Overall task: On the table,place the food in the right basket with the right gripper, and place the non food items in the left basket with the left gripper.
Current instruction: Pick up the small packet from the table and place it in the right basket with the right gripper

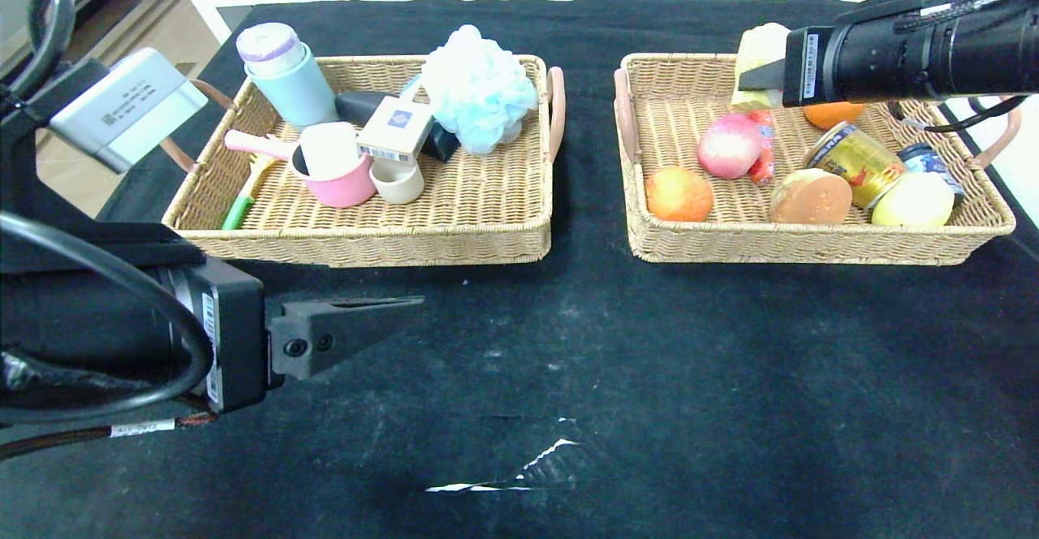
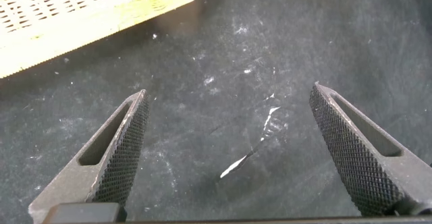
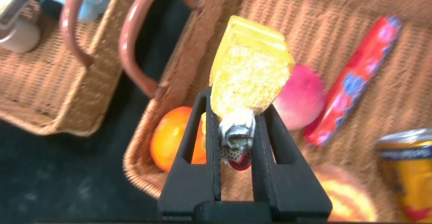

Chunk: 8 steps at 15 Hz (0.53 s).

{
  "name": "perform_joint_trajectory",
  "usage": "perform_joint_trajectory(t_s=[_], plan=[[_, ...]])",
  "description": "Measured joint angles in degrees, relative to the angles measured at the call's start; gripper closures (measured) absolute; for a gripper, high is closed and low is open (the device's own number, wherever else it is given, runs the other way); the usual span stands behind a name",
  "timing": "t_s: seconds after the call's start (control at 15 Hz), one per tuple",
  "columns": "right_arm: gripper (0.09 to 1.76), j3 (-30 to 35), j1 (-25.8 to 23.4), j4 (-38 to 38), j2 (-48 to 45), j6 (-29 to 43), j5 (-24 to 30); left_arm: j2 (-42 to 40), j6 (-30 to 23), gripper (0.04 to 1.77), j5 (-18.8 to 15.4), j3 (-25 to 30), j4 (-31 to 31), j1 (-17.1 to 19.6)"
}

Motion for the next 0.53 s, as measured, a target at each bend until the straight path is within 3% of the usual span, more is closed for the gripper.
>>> perform_joint_trajectory(t_s=[0.47,0.53], plan=[[1.46,0.0,-1.3,-2.8,2.8,-4.6,-0.2,-0.3,0.0,0.09,0.0,0.0,0.1,-0.1],[1.29,0.0,-1.3,-2.8,3.0,-4.7,-0.2,-0.4,0.0,0.09,0.0,0.0,0.1,-0.1]])
